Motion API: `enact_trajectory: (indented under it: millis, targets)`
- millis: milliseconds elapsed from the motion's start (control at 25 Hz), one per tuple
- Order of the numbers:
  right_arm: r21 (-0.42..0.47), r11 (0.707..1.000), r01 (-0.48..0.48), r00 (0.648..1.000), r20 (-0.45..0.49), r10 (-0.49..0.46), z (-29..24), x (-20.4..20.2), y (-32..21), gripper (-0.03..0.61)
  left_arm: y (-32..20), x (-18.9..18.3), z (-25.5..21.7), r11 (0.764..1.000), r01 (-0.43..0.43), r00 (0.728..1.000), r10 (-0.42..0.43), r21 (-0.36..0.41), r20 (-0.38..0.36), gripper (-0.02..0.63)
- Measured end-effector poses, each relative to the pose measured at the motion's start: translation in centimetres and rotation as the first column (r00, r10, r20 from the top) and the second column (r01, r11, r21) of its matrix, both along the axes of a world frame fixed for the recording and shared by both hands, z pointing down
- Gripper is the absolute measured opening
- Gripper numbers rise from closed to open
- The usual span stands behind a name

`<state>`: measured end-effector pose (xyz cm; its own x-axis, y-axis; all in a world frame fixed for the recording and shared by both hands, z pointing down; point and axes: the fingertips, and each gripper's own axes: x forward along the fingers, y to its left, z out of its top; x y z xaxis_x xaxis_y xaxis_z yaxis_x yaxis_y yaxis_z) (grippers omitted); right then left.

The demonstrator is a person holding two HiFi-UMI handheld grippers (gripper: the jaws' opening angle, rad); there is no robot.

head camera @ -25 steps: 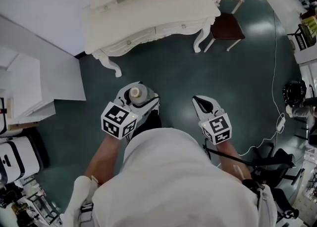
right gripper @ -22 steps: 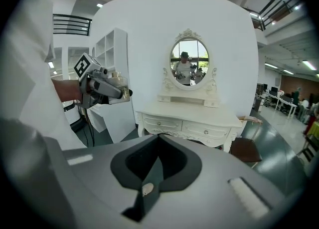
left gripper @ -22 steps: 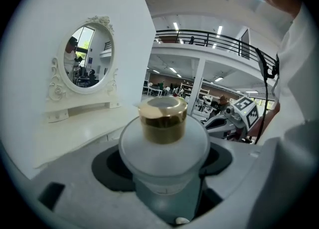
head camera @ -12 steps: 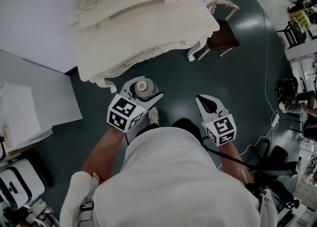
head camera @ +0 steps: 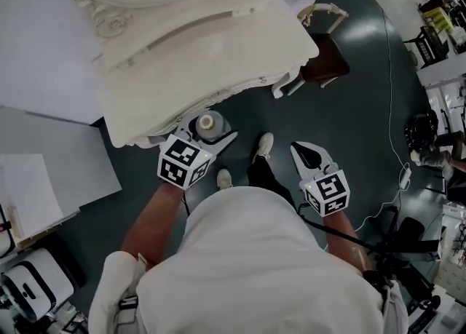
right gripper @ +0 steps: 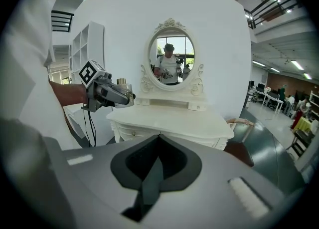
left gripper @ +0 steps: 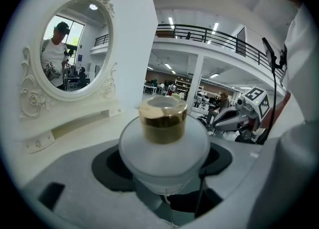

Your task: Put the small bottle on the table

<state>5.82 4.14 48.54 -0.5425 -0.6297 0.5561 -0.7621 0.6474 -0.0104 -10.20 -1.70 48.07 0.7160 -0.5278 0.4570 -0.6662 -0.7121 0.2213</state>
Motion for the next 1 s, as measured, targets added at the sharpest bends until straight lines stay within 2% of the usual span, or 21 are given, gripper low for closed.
enact_trajectory:
  millis: [360, 520, 760, 1000]
  targets:
    - [0.043, 0.997, 0.072, 0.997, 0.022, -0.073, -0.6, 6.9, -13.1, 0.002, -12.5, 5.9, -1.0, 0.996, 0.091, 0.995, -0.092, 0.014, 0.050, 0.337]
    - [0.017, 0.996, 0.093, 0.995, 0.042, -0.093, -0.4, 10.3, -18.3, 0.002, -19.0, 8.2, -0.8, 0.990, 0.139, 0.988, -0.138, 0.000, 0.069, 0.337]
    - [0.000, 0.992, 0.129, 0.990, 0.047, -0.129, 0.2, 14.7, -22.9, 0.002, -26.8, 10.8, -0.2, 0.980, 0.201, 0.975, -0.200, 0.002, 0.096, 0.337]
    - [-0.034, 0.995, 0.090, 0.993, 0.074, -0.087, 1.3, 16.7, -25.4, 0.002, -33.6, 11.4, 0.7, 0.972, 0.233, 0.964, -0.232, 0.008, 0.131, 0.337]
